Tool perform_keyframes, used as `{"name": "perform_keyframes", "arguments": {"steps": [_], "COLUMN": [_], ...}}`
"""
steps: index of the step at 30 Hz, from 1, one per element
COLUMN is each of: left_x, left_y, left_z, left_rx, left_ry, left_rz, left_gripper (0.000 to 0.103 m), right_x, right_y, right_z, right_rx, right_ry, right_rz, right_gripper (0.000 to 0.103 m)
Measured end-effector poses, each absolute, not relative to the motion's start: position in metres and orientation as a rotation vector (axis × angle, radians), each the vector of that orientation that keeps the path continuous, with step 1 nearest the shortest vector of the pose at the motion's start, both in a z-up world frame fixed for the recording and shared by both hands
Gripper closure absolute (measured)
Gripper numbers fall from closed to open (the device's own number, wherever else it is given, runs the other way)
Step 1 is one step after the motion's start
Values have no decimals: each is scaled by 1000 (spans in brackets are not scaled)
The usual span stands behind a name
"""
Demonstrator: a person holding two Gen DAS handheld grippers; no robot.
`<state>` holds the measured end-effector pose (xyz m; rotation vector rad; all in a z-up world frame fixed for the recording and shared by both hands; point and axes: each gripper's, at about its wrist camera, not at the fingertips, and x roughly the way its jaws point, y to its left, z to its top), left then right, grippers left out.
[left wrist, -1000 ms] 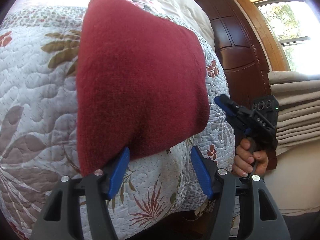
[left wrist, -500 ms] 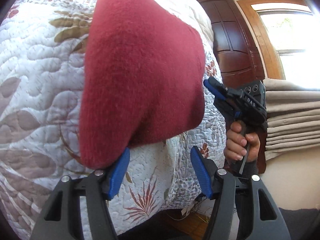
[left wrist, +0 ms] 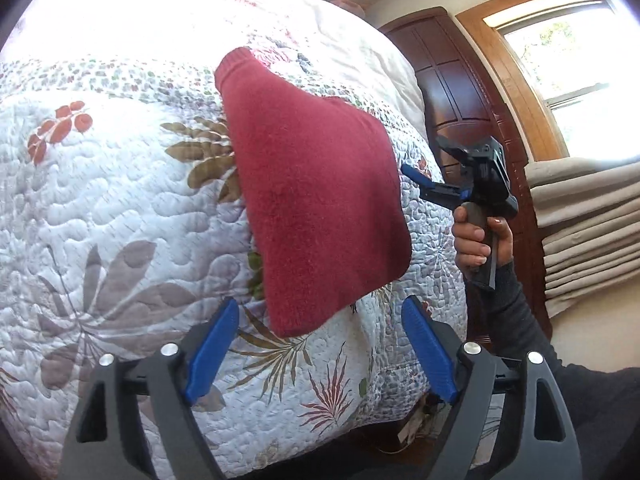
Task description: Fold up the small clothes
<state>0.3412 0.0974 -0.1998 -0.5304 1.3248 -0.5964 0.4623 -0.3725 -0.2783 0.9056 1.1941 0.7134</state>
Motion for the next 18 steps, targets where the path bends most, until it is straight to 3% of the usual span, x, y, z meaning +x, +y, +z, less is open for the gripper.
{"name": "perform_keyframes", "arguments": {"steps": [6, 18], "left_x": [364, 379], "left_y": [116, 91], "left_z": [-251, -289], "left_rx": [-867, -955], "left_ry": [1364, 1397], "left_rz": [-660, -713], "left_gripper": [19, 18], "right_x": [479, 514], "right_y": [-379, -322], "right_z": [-322, -340], "right_rx": [1011, 927], "right_ry": [1326, 1434], "right_rz": [815, 894], "right_gripper": [8, 8]}}
